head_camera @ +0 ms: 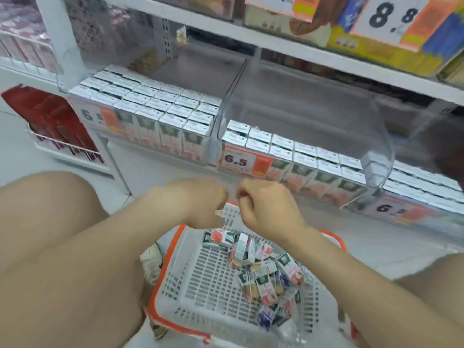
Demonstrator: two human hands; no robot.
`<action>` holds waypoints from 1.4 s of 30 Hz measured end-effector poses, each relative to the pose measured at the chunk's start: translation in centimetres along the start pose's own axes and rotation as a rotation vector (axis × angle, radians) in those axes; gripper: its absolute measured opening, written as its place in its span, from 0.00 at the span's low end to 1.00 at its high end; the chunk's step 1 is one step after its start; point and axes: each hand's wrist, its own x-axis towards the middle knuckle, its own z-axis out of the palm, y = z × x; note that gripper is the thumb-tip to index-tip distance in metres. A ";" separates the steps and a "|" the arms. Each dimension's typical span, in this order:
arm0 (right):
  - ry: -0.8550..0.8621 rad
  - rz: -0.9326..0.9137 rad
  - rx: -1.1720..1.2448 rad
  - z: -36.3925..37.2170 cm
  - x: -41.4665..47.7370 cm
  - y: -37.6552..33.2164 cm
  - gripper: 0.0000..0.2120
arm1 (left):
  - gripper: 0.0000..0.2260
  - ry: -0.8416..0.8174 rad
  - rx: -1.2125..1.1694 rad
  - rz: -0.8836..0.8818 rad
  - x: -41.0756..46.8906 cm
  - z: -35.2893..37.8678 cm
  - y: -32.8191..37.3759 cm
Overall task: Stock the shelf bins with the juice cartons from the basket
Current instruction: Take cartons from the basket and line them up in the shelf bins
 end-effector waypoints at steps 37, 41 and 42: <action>-0.892 0.680 0.058 22.1 -15.7 12.9 0.37 | 0.06 -0.369 -0.776 -0.243 22.0 31.3 9.7; -0.927 0.699 0.093 21.4 -15.9 13.8 0.39 | 0.08 -0.349 -0.998 -0.395 22.1 31.8 10.5; -0.934 0.695 0.079 21.2 -15.9 14.0 0.37 | 0.10 -0.366 -1.003 -0.393 22.1 31.7 10.6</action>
